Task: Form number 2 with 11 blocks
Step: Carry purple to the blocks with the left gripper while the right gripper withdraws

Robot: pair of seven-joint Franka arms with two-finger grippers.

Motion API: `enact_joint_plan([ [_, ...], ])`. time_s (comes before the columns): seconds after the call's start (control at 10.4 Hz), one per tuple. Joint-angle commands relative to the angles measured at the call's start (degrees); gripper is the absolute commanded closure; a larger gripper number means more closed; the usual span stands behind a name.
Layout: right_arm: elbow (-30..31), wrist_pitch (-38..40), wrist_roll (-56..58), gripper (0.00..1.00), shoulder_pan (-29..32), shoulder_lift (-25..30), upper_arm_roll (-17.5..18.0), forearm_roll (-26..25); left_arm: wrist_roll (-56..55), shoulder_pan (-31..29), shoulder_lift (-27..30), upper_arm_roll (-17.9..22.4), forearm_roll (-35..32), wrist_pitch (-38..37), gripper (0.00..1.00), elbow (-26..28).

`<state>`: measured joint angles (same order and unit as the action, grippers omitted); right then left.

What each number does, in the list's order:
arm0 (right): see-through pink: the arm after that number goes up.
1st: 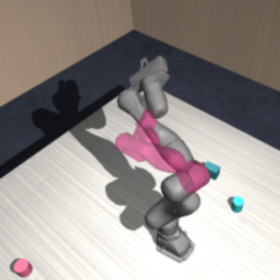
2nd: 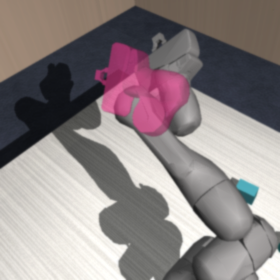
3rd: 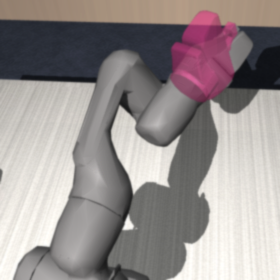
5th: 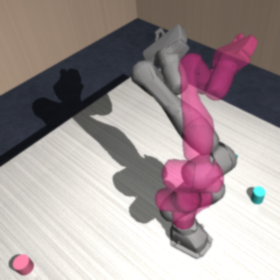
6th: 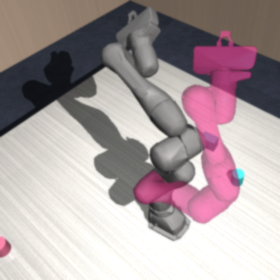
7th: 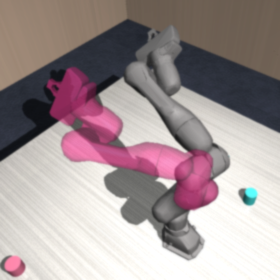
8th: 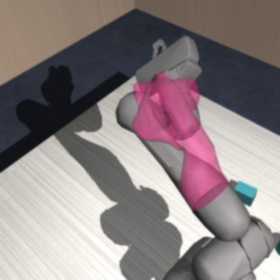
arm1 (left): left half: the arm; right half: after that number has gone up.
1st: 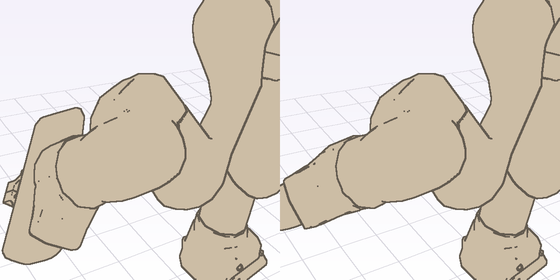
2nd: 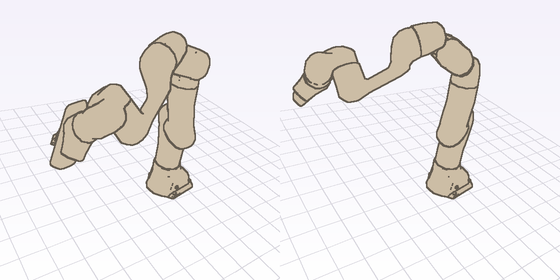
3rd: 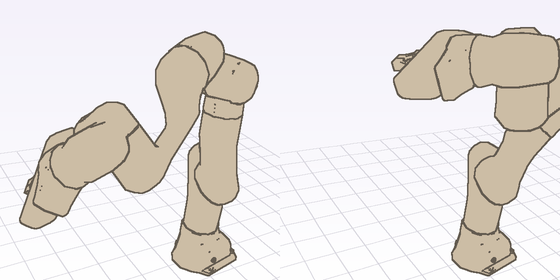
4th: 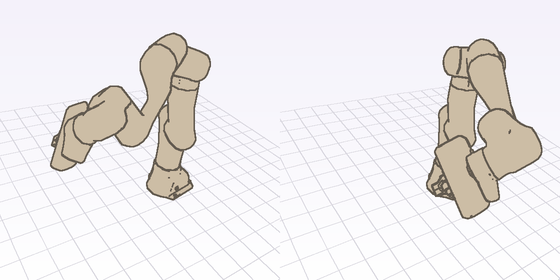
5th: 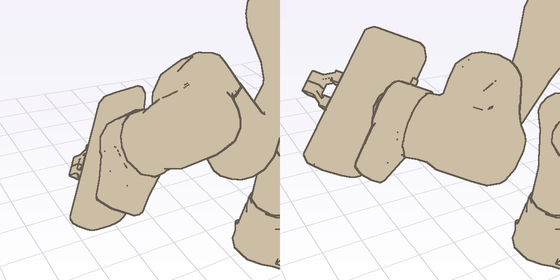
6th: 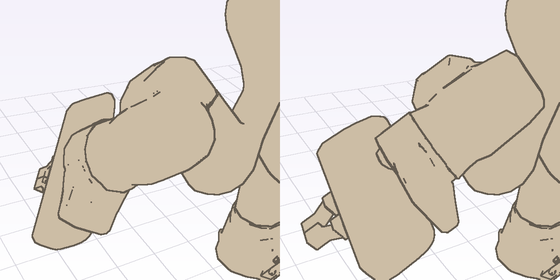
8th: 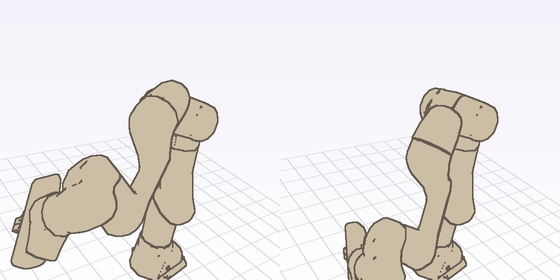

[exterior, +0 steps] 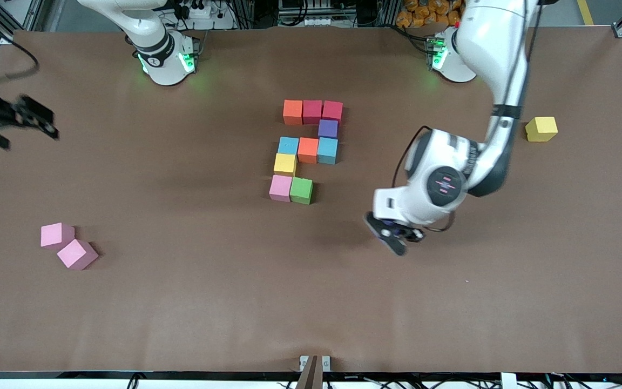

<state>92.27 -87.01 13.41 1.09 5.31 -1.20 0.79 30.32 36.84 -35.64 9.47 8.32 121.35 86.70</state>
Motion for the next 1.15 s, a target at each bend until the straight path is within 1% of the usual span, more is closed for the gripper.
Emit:
enact_joint_plan([
  [0.0, -6.6, 5.3, -1.5, 0.00, 1.6, -0.6, 0.6, -1.1, 0.8, 4.8, -1.2, 0.6, -6.5, 1.0, 0.89, -1.4],
  [0.1, -6.7, 5.4, -1.5, 0.00, 2.3, -0.6, 0.5, -1.2, 1.1, 6.3, -1.4, 0.5, -6.9, 1.0, 0.89, -1.3],
  [0.19, -6.8, 5.4, -1.9, 0.00, 3.6, -1.3, 0.5, -1.1, 1.8, 7.8, -1.6, 0.5, -7.5, 1.0, 0.87, -1.3],
  [0.29, -6.8, 5.2, -2.5, 0.00, 3.7, -1.4, 0.6, -1.3, 3.1, 8.5, -2.0, 0.2, -9.0, 1.0, 0.87, -1.3],
  [0.48, -7.6, 5.2, -2.1, 0.00, 3.5, -2.8, 0.7, -0.8, 5.9, 8.8, -2.8, -1.8, -11.1, 1.0, 0.87, -1.1],
  [0.58, -7.8, 5.4, -2.1, 0.00, 3.1, -2.7, 0.8, -1.7, 6.2, 9.6, -2.9, -2.2, -12.2, 1.0, 0.87, -1.1],
  [0.67, -7.8, 5.5, -1.9, 0.00, 3.6, -2.7, 0.7, -1.1, 6.2, 10.3, -3.5, -2.6, -13.2, 1.0, 0.87, -1.1],
  [0.96, -7.7, 5.4, -2.1, 0.00, 3.5, -3.7, 0.7, -0.8, 6.2, 11.1, -5.3, -5.2, -13.2, 1.0, 0.87, -1.1],
  [1.06, -7.7, 5.4, -2.2, 0.00, 3.7, -3.7, 0.7, -0.8, 6.2, 11.5, -5.6, -5.4, -13.2, 1.0, 0.87, -1.1],
])
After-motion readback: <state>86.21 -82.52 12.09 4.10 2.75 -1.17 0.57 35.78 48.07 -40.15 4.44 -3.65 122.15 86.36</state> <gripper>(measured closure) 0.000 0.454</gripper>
